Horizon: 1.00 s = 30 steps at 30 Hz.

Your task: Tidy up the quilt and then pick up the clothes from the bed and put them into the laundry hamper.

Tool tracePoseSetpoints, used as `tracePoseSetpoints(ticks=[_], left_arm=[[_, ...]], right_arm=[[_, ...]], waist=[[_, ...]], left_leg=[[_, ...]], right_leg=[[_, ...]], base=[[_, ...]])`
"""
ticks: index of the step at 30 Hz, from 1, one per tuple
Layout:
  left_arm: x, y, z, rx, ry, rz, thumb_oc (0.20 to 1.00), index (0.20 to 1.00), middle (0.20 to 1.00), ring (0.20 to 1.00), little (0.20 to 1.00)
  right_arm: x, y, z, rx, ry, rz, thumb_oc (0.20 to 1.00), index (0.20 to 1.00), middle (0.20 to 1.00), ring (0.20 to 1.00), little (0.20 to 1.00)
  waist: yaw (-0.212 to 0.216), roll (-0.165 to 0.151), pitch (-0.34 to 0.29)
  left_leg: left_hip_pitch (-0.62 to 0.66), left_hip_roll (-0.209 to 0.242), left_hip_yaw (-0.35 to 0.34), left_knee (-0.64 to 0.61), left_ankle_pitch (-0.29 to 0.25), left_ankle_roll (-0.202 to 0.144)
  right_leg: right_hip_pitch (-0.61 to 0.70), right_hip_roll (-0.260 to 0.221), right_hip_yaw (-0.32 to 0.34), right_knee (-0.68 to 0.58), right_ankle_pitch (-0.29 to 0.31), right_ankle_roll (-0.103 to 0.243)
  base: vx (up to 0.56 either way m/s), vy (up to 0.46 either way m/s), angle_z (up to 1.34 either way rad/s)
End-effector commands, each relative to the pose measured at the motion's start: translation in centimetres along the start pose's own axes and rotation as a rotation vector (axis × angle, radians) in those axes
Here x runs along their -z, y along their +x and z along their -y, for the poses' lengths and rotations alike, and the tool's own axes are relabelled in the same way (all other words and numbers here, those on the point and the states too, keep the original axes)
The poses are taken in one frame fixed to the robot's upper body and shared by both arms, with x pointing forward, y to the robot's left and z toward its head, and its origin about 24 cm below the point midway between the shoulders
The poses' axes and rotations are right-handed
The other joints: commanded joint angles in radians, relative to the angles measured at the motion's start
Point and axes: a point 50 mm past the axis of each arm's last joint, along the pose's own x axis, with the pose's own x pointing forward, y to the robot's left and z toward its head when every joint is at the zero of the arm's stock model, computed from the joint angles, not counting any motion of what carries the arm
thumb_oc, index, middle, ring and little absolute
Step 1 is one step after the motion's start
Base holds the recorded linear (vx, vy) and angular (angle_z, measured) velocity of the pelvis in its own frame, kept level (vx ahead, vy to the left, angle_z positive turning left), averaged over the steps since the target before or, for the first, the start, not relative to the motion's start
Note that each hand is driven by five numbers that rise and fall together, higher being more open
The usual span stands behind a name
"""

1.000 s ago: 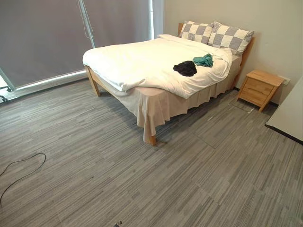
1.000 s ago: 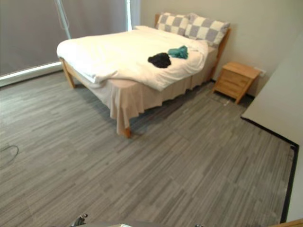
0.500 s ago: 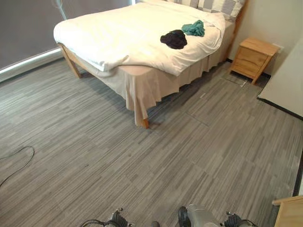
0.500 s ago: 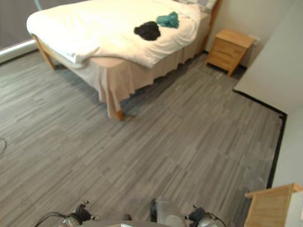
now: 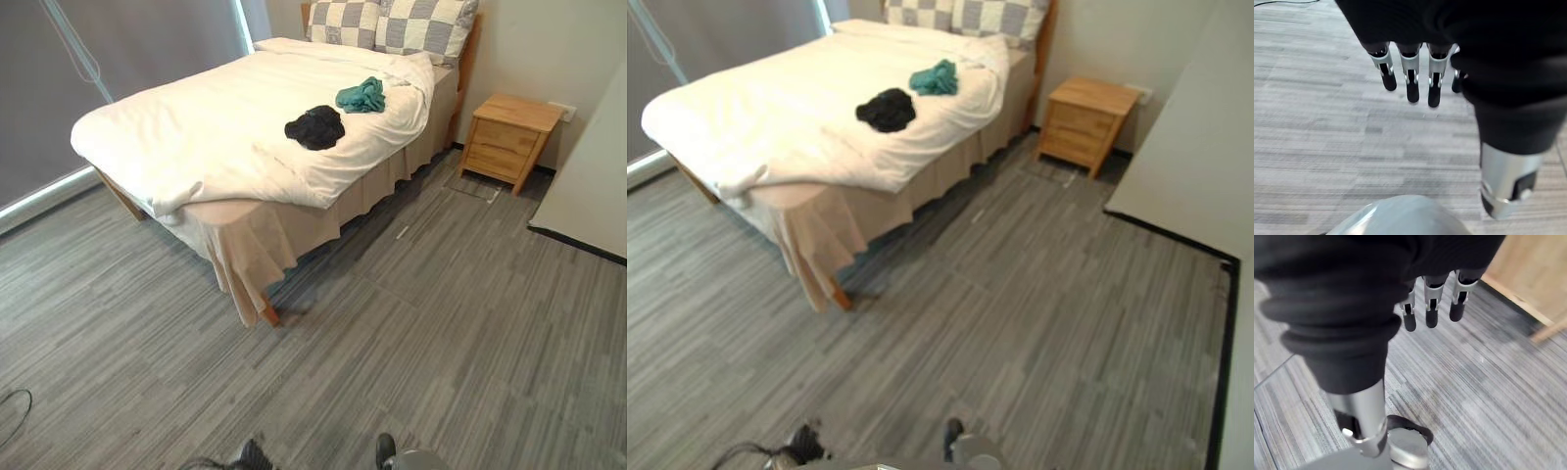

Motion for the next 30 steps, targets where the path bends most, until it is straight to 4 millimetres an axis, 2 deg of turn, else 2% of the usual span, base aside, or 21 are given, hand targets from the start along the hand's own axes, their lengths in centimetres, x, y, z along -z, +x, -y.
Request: tracePoseSetpoints(ticks=[1,3,4,5,6,7,8,9,10,11,13,14,15,16,19,20,21,22,26,29,30], left_arm=[[-1.0,0.4,-2.1,-0.079,-0.057,0.019,1.0,1.0,1.0,1.0,1.0],[-0.7,0.3,-1.9,-0.081,-0.072,0.014,1.0,1.0,1.0,1.0,1.0],[-0.7,0.3,-1.9,-0.081,-0.072,0.014,1.0,1.0,1.0,1.0,1.0],[0.2,0.1,-1.3,-0.066,-0.076,-0.014,1.0,1.0,1.0,1.0,1.0],[0.2,0.1,-1.3,-0.066,-0.076,-0.015,1.0,1.0,1.0,1.0,1.0],[1.1,-0.1,-0.9,-0.054,-0.068,-0.045,1.0,1.0,1.0,1.0,1.0],[1.1,-0.1,-0.9,-0.054,-0.067,-0.045,1.0,1.0,1.0,1.0,1.0],[3.0,-0.5,-0.5,-0.037,-0.06,-0.107,1.0,1.0,1.0,1.0,1.0],[3.4,-0.6,-0.6,-0.036,-0.054,-0.12,1.0,1.0,1.0,1.0,1.0],[3.4,-0.6,-0.6,-0.036,-0.054,-0.12,1.0,1.0,1.0,1.0,1.0],[4.1,-0.8,-0.3,-0.021,-0.023,-0.148,1.0,1.0,1.0,1.0,1.0],[4.4,-0.8,-0.7,-0.029,-0.011,-0.163,1.0,1.0,1.0,1.0,1.0],[4.3,-0.7,-1.4,-0.047,-0.011,-0.164,1.0,1.0,1.0,1.0,1.0],[4.3,-0.7,-1.4,-0.047,-0.011,-0.164,1.0,1.0,1.0,1.0,1.0],[3.6,-0.5,-2.3,-0.071,0.007,-0.135,1.0,1.0,1.0,1.0,1.0],[3.1,-0.3,-2.9,-0.089,0.017,-0.113,1.0,1.0,1.0,1.0,1.0],[3.1,-0.3,-2.8,-0.089,0.017,-0.114,1.0,1.0,1.0,1.0,1.0],[2.4,-0.1,-3.4,-0.105,0.028,-0.093,1.0,1.0,1.0,1.0,1.0],[2.9,-0.2,-3.3,-0.098,0.046,-0.116,1.0,1.0,1.0,1.0,1.0],[3.6,-0.4,-2.9,-0.09,0.037,-0.14,1.0,1.0,1.0,1.0,1.0],[4.0,-0.5,-2.6,-0.085,0.029,-0.151,1.0,1.0,1.0,1.0,1.0]], right_arm=[[-2.0,0.3,2.4,0.072,-0.074,0.067,1.0,1.0,1.0,1.0,1.0],[-2.8,0.3,2.9,0.084,-0.082,0.099,1.0,1.0,1.0,1.0,1.0],[-2.7,0.3,2.9,0.084,-0.082,0.099,1.0,1.0,1.0,1.0,1.0],[-3.2,0.3,2.9,0.091,-0.087,0.118,1.0,1.0,1.0,1.0,1.0],[-3.1,0.3,2.9,0.09,-0.088,0.117,1.0,1.0,1.0,1.0,1.0],[-3.1,0.3,2.5,0.082,-0.088,0.117,1.0,1.0,1.0,1.0,1.0],[-3.1,0.3,2.5,0.081,-0.088,0.117,1.0,1.0,1.0,1.0,1.0],[-2.8,0.2,1.2,0.038,-0.117,0.115,1.0,1.0,1.0,1.0,1.0],[-2.7,0.2,0.9,0.031,-0.121,0.116,1.0,1.0,1.0,1.0,1.0],[-2.7,0.2,0.9,0.032,-0.121,0.116,1.0,1.0,1.0,1.0,1.0],[-2.6,0.1,0.4,0.014,-0.137,0.11,1.0,1.0,1.0,1.0,1.0],[-2.7,0.1,0.3,0.01,-0.129,0.113,1.0,1.0,1.0,1.0,1.0],[-3.1,0.1,0.2,0.01,-0.111,0.121,1.0,1.0,1.0,1.0,1.0],[-3.1,0.1,0.2,0.01,-0.111,0.121,1.0,1.0,1.0,1.0,1.0],[-3.1,0.1,-0.1,0.008,-0.109,0.125,1.0,1.0,1.0,1.0,1.0],[-3.3,0.1,-0.1,0.008,-0.106,0.13,1.0,1.0,1.0,1.0,1.0],[-3.3,0.1,-0.1,0.008,-0.106,0.13,1.0,1.0,1.0,1.0,1.0],[-3.4,0.1,0.0,0.013,-0.092,0.13,1.0,1.0,1.0,1.0,1.0],[-3.1,0.1,0.0,0.004,-0.091,0.117,1.0,1.0,1.0,1.0,1.0],[-2.8,0.1,0.0,0.003,-0.098,0.113,1.0,1.0,1.0,1.0,1.0],[-3.0,0.1,0.3,0.004,-0.11,0.118,1.0,1.0,1.0,1.0,1.0]], waist=[[0.044,-0.012,0.085],[0.077,-0.008,0.075],[0.078,-0.009,0.077],[0.116,0.021,0.059],[0.118,0.019,0.061],[0.13,0.021,0.055],[0.133,0.019,0.056],[0.153,0.005,0.035],[0.16,-0.007,0.028],[0.161,-0.005,0.026],[0.142,-0.009,0.035],[0.121,-0.005,0.049],[0.105,0.021,0.056],[0.101,0.018,0.057],[0.079,0.005,0.061],[0.052,-0.014,0.067],[0.049,-0.011,0.069],[0.027,-0.02,0.075],[-0.01,-0.006,0.072],[-0.023,-0.006,0.062],[-0.026,-0.008,0.056]], left_leg=[[0.056,-0.052,0.07,-0.368,-0.065,0.069],[0.025,-0.066,0.1,-0.577,-0.077,0.084],[0.028,-0.066,0.101,-0.578,-0.077,0.084],[0.001,-0.019,0.206,-0.852,0.012,0.082],[0.009,-0.022,0.209,-0.858,0.013,0.082],[-0.013,0.018,0.328,-0.905,0.059,0.079],[-0.009,0.017,0.332,-0.906,0.058,0.078],[0.042,0.002,0.353,-0.966,0.053,0.119],[0.062,-0.012,0.339,-0.994,0.052,0.13],[0.057,-0.009,0.34,-0.993,0.054,0.129],[0.12,-0.017,0.327,-1.014,0.031,0.152],[0.155,-0.013,0.308,-1.025,0.027,0.155],[0.194,0.02,0.262,-1.036,0.016,0.146],[0.195,0.016,0.259,-1.036,0.015,0.146],[0.241,0.008,0.189,-1.036,-0.025,0.133],[0.279,-0.009,0.121,-1.036,-0.069,0.123],[0.285,-0.005,0.117,-1.036,-0.074,0.123],[0.317,-0.008,0.059,-1.036,-0.115,0.113],[0.409,0.027,-0.029,-1.036,-0.196,0.087],[0.453,0.039,-0.049,-1.036,-0.221,0.084],[0.46,0.047,-0.058,-1.026,-0.206,0.074]], right_leg=[[0.064,-0.024,0.075,-0.185,0.08,0.17],[0.113,-0.014,0.102,-0.194,0.04,0.18],[0.115,-0.014,0.103,-0.194,0.04,0.18],[0.205,0.02,0.092,-0.195,-0.037,0.181],[0.21,0.017,0.094,-0.195,-0.04,0.182],[0.266,0.04,0.088,-0.191,-0.082,0.174],[0.268,0.038,0.091,-0.191,-0.083,0.174],[0.293,0.055,0.086,-0.11,-0.115,0.174],[0.282,0.057,0.071,-0.031,-0.108,0.195],[0.278,0.06,0.072,-0.032,-0.104,0.194],[0.183,0.041,0.039,0.196,-0.003,0.29],[0.106,0.026,0.039,0.321,0.071,0.321],[0.002,0.008,0.031,0.394,0.069,0.295],[0.001,0.004,0.028,0.401,0.062,0.296],[-0.046,-0.027,0.03,0.221,0.005,0.248],[-0.07,-0.029,0.104,0.029,0.022,0.248],[-0.058,-0.026,0.099,0.02,0.022,0.249],[-0.113,-0.048,0.172,-0.116,0.09,0.272],[-0.17,-0.077,0.161,-0.173,0.15,0.296],[-0.135,-0.071,0.151,-0.158,0.167,0.286],[-0.129,-0.071,0.15,-0.147,0.171,0.283]], base=[[0.45,-0.025,-0.81],[0.36,0.017,-0.53],[0.69,0.082,-0.58],[0.48,0.067,-0.39],[0.78,0.112,-0.36],[0.31,0.046,0.0],[0.66,0.095,0.08],[0.48,0.054,-0.14],[0.47,0.051,-0.25],[0.2,0.038,-0.23],[0.23,0.055,-0.03],[0.42,0.055,0.32],[0.34,0.038,0.54],[0.36,0.0,0.83],[0.42,-0.131,1.2],[0.47,-0.17,1.18],[0.63,-0.237,1.43],[0.32,-0.109,1.07],[0.48,-0.171,1.12],[0.38,-0.208,0.91],[0.41,-0.263,0.65]])
